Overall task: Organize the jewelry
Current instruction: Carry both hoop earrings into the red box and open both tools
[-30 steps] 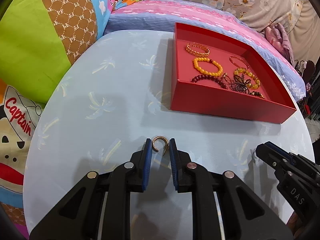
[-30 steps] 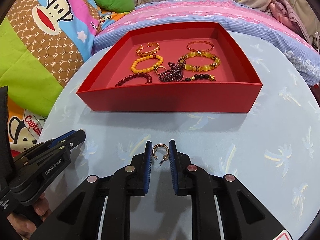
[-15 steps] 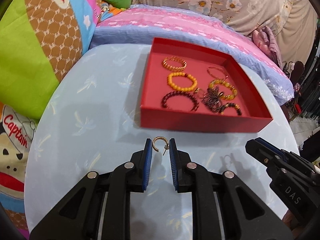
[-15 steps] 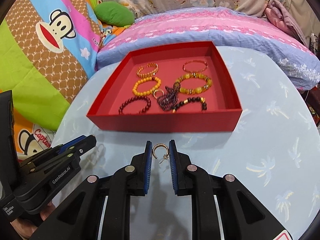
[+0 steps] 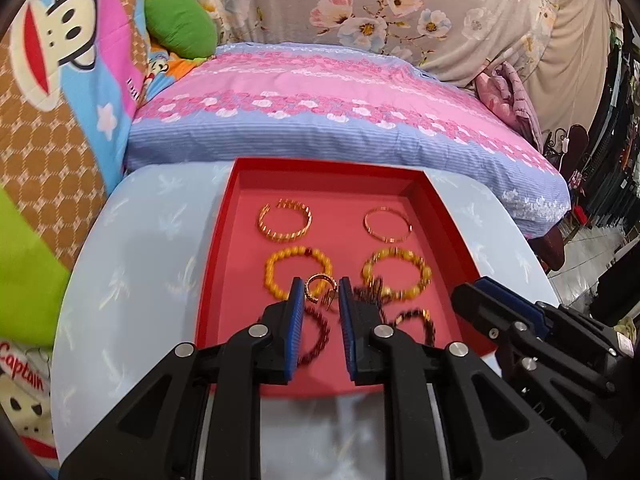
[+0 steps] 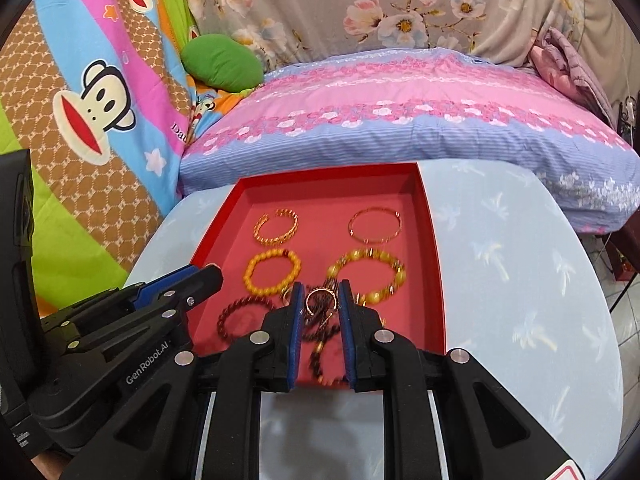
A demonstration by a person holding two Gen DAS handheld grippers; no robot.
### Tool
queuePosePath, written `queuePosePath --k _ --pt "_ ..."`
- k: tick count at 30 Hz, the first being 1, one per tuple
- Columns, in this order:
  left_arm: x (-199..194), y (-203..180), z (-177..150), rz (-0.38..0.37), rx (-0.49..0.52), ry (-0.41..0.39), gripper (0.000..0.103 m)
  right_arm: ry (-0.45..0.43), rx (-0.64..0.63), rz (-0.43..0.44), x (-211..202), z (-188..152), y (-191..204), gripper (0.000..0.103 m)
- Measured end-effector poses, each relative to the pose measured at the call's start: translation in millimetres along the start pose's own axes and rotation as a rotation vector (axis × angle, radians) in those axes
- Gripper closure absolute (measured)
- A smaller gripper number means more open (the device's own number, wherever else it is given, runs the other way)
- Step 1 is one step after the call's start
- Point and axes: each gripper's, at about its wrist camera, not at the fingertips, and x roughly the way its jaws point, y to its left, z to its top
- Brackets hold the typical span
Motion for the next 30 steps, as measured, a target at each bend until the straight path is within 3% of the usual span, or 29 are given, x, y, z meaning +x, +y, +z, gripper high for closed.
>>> queuePosePath --k 16,30 --pt "85 15 41 0.019 -0.025 0.066 0.086 0.062 -0.001 -0.029 86 52 -15 0.086" --pt "103 23 47 0.033 -0.037 0.102 0.085 0.089 -0.008 -0.034 108 57 -15 0.085"
